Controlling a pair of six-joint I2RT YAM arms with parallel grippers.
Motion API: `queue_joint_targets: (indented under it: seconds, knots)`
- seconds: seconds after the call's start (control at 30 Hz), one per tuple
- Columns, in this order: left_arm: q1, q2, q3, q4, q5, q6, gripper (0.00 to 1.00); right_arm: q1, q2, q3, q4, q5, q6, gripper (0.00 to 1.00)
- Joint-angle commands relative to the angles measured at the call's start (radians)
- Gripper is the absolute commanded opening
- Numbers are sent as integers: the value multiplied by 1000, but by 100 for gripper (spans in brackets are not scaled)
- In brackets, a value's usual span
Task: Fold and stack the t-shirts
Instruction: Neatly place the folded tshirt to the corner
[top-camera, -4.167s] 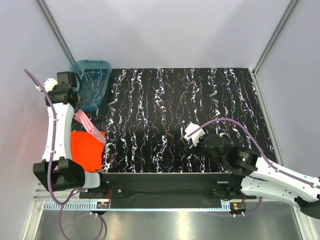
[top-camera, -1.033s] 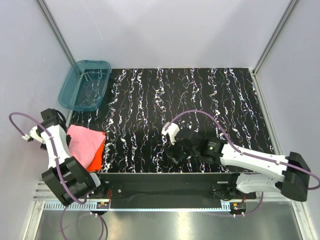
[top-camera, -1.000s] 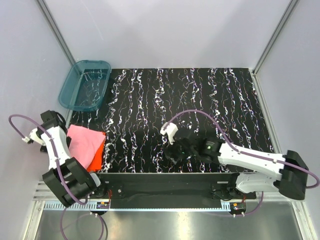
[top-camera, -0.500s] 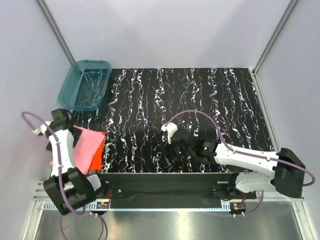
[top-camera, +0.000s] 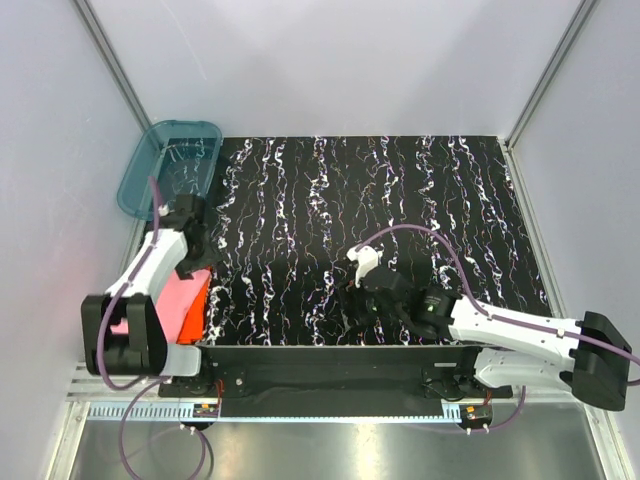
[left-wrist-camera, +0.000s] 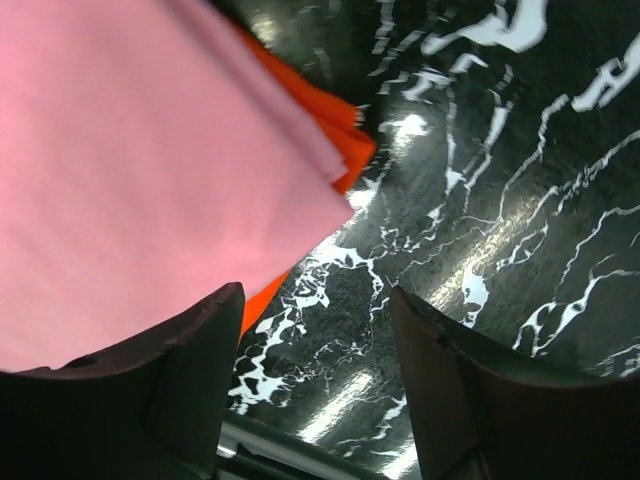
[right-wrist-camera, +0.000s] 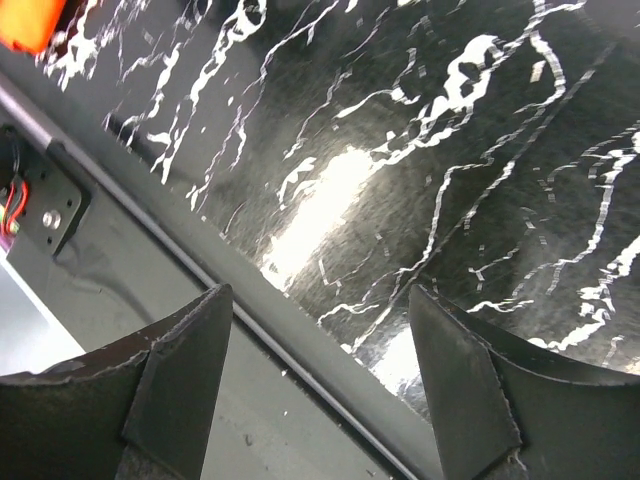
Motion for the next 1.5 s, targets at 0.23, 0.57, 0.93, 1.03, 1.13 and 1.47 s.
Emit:
queue_joint_targets:
  seconds: [0.23,0.57,0.93,1.03,1.13,1.47]
  knots:
    - [-145,227,146,-46,-225,188,53,-4,-153,-92,60,143,79,80]
    - [-190,300,158,-71,-307,150,48,-4,-162,-100,60,144,64,80]
    - [-194,375,215,-73,-351,142,42,-6,-174,-105,59,127,43,80]
    - [-194,388,227,-76,-363,145,31,-6,-188,-112,59,124,39,80]
    - [-194,392,230,-77,-360,145,22,-6,-202,-119,51,130,33,81]
    - [-203,408,210,-80,-336,137,31,-7,-197,-116,48,135,21,82]
